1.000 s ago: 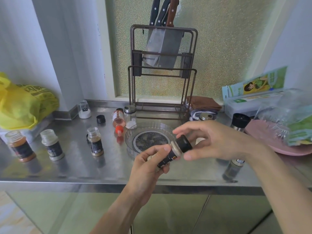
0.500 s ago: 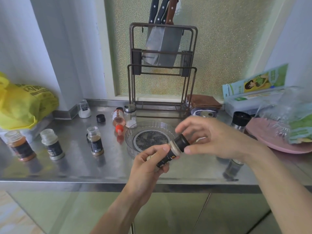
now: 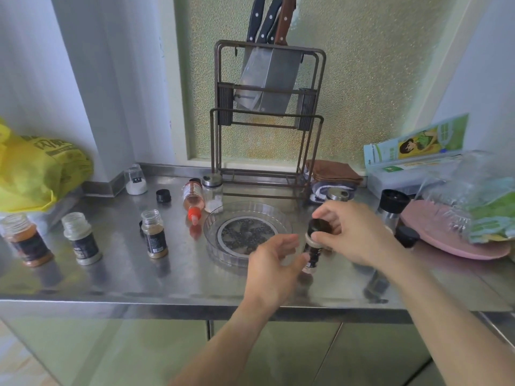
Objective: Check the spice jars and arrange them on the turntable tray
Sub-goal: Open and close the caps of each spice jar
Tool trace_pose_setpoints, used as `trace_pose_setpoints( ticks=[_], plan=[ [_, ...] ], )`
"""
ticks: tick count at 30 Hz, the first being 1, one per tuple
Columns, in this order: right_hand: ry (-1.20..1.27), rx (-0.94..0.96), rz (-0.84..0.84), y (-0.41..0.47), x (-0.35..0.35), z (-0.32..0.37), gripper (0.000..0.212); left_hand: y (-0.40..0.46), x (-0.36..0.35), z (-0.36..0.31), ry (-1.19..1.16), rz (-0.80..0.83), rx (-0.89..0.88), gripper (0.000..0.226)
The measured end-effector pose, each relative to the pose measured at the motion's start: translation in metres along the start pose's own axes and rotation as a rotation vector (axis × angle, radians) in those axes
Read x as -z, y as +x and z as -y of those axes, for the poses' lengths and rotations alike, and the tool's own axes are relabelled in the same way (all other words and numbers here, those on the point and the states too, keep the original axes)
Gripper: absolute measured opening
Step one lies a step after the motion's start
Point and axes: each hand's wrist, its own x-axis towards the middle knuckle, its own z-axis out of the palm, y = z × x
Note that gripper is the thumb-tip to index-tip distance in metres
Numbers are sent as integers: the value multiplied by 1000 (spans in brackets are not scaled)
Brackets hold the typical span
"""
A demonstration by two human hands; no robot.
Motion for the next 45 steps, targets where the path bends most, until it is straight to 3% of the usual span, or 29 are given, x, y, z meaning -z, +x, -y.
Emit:
trace_pose_setpoints(
  ticks=[6,11,14,16,20,24,27,31,34,36,40,43,45],
  plan=[
    [-173,-138,-58,9,-11,-15,38,-5,7,6,119,-94,-43,25],
    [-241,-153,37,8,-9,-1,39,-14,37,3,125,-157,-52,20],
    [-298,-180,80,7,-5,7,47,-19,64,5,155,-226,-105,18],
    [-342,-166,20,8,1,20,54,-24,87,10,182,-289,-121,16],
    [-189,49,-90,16,-3,80,40,-28,131,21,287,-537,-154,17],
    [-92,283,92,46,-38,152,29,-20,163,31,321,-823,-140,34],
    [-58,396,204,88,-80,188,30,-10,176,44,374,-857,-104,51],
    [-88,470,379,143,-141,214,62,1,187,62,355,-720,-39,60],
    [-140,481,525,168,-176,222,92,7,196,70,338,-643,-13,49],
    [-153,477,585,179,-190,222,99,8,205,74,350,-665,-15,40],
    [-168,530,614,181,-208,226,72,5,222,80,336,-703,-41,36],
    [-239,521,518,172,-215,233,30,4,227,78,298,-709,-79,36],
    [-200,542,451,169,-215,235,24,4,228,77,270,-722,-101,36]
  ],
)
